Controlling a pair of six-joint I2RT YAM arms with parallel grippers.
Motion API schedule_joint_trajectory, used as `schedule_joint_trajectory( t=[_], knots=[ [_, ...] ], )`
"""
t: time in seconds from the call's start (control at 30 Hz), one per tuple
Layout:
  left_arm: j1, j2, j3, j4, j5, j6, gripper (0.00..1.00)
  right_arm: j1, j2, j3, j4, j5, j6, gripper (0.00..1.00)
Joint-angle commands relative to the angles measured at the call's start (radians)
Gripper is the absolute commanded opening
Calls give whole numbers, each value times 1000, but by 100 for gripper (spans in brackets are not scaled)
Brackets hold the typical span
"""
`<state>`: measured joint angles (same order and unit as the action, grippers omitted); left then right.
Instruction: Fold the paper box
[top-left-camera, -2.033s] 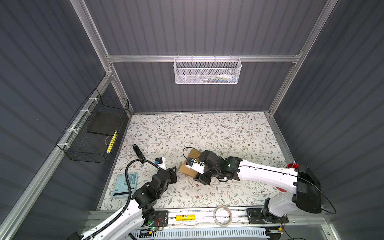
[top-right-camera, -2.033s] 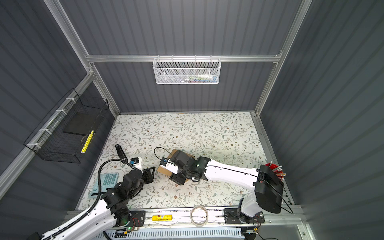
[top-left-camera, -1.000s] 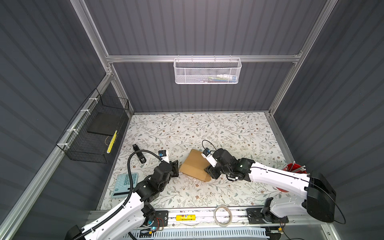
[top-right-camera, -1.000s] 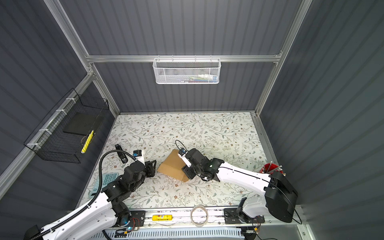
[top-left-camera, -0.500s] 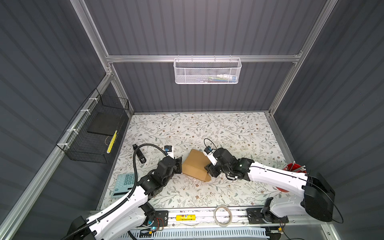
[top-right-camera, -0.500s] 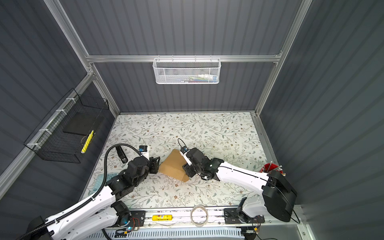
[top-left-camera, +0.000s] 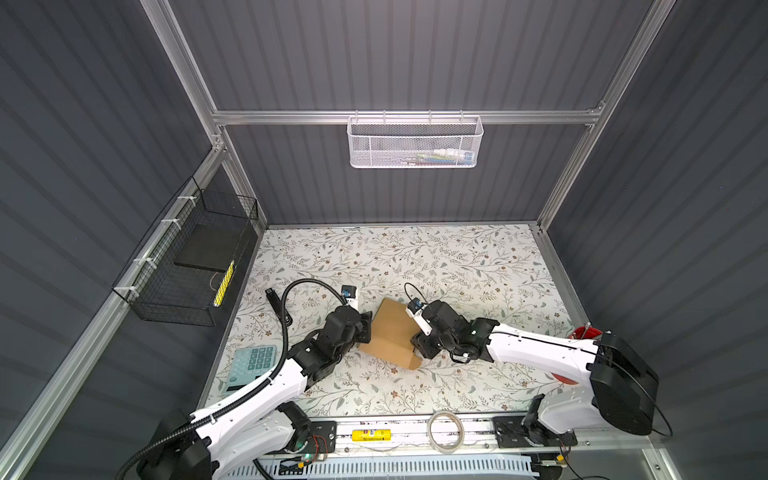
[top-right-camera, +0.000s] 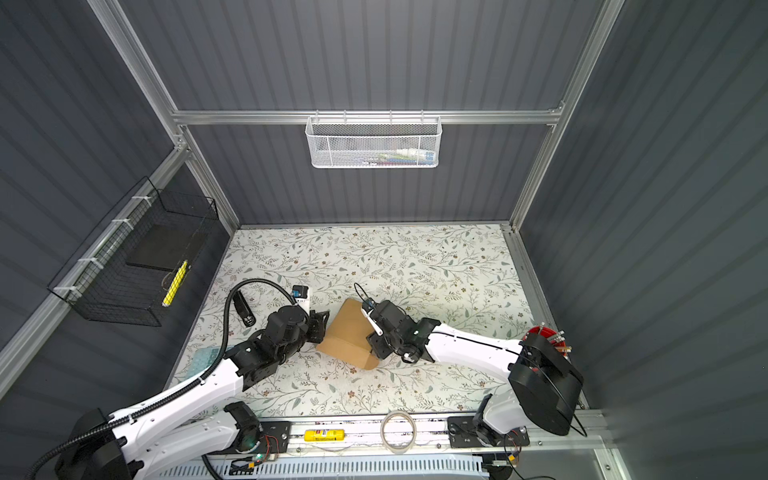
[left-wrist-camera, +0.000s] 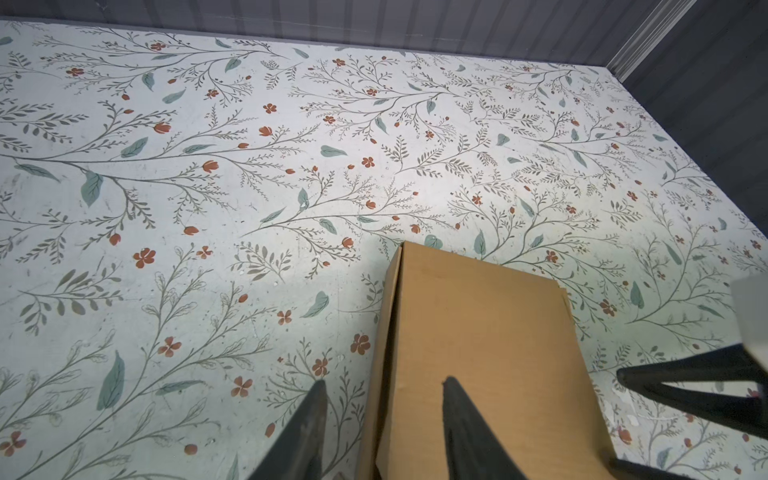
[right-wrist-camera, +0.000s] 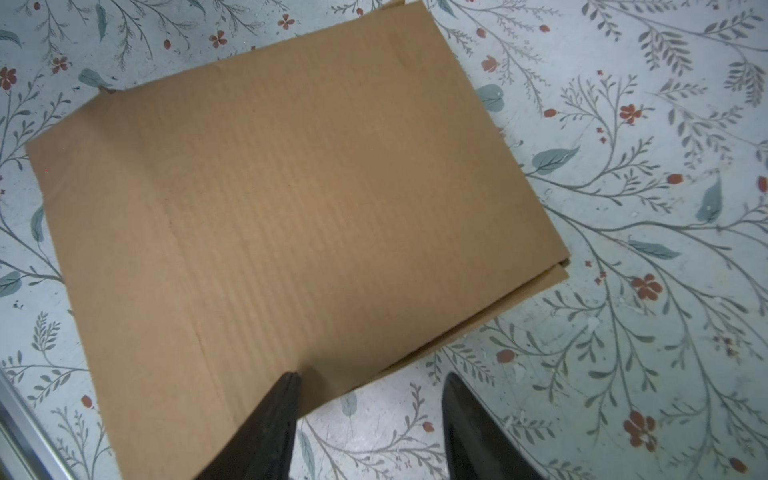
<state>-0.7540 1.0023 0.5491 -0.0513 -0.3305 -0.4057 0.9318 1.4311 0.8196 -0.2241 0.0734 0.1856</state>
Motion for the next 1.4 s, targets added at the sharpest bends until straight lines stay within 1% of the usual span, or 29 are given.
schedule_joint_trajectory(
  t=[0.0,0.17,0.37,0.57,0.63,0.73,0.93,1.13,1.27,1.37],
  knots=[
    [-1,41,39,15,23,34,46,-5,14,-22,13,22,26,57],
    [3,97,52,21,37,39,46,-9,30,-38,33,19,41,57],
    [32,135,53,24,65,41,45,-16,59,-44,46,16,49,57],
    [116,172,45,24,155,34,40,-31,80,-46,49,11,52,56],
    [151,184,47,22,204,34,39,-37,83,-45,48,8,52,56],
    [178,199,51,13,245,39,39,-45,81,-39,41,8,48,56],
    [186,221,65,-1,290,54,39,-61,69,-27,29,0,35,56],
    [194,281,90,2,335,61,38,-66,66,-16,19,-4,28,56],
    [196,314,106,-19,341,63,35,-67,63,-16,18,-5,28,56],
    [198,311,96,-28,334,62,35,-69,60,-17,19,-2,27,56]
  ],
)
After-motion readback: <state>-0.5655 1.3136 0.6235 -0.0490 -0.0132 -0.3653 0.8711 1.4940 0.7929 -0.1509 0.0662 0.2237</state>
